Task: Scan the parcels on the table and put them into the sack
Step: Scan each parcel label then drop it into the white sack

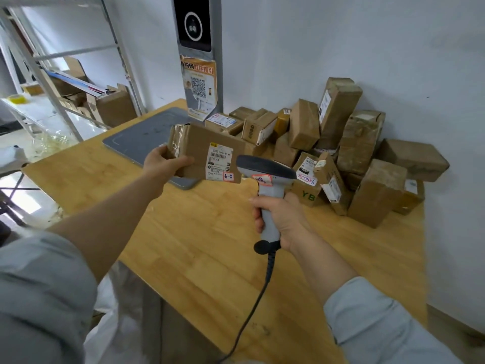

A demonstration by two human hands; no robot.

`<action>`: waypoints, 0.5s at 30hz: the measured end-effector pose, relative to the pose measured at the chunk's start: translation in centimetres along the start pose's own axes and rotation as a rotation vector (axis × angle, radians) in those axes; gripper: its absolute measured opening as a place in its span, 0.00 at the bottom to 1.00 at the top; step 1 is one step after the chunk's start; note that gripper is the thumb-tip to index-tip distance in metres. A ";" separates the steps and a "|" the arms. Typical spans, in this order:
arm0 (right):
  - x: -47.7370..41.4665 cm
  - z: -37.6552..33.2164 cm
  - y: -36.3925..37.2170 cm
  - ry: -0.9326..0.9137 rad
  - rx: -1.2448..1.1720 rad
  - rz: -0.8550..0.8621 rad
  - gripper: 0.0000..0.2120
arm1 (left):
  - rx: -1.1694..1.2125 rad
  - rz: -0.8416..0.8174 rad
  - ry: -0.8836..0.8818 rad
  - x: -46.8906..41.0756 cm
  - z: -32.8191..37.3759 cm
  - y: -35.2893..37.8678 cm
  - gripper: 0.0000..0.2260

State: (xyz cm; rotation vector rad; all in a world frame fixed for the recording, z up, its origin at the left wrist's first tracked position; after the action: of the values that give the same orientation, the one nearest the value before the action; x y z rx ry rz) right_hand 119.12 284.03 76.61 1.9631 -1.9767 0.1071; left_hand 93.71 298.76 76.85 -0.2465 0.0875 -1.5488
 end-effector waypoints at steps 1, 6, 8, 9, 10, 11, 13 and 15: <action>-0.1 0.0 0.1 -0.002 0.002 -0.003 0.08 | 0.003 0.007 -0.001 0.0 0.0 -0.2 0.23; -0.6 0.3 1.4 0.007 -0.007 -0.074 0.09 | 0.080 0.043 -0.034 0.7 -0.9 -1.3 0.20; -0.9 0.7 2.8 0.018 0.011 -0.129 0.08 | 0.159 0.134 -0.094 1.7 -2.5 -3.4 0.19; -1.2 1.0 3.7 0.028 0.019 -0.156 0.08 | 0.204 0.199 -0.125 2.4 -3.6 -5.0 0.22; -1.5 1.5 4.7 0.040 0.024 -0.184 0.08 | 0.247 0.274 -0.163 3.4 -5.0 -6.7 0.25; -1.8 2.0 5.9 0.055 0.027 -0.213 0.07 | 0.278 0.352 -0.202 4.6 -6.3 -8.6 0.26; -2.3 3.3 8.4 0.085 0.041 -0.269 0.08 | 0.300 0.526 -0.291 7.9 -9.0 -12.8 0.27; -2.8 4.8 11.1 0.118 0.059 -0.324 0.08 | 0.282 0.651 -0.369 11.5 -11.5 -16.7 0.30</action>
State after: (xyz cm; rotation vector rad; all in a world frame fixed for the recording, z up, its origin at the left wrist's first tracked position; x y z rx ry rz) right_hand 107.28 285.67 73.42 2.2312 -1.5766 0.1960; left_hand 75.26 286.13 70.38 -0.2439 -0.3138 -0.8363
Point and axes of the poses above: each hand's wrist, its own x-axis away from the middle knuckle, its own y-axis out of the palm, z = x × y, the point moved 10 cm from there along -x, towards the middle knuckle, and after that the axes turned 9 degrees about -z, right-handed, at the moved point
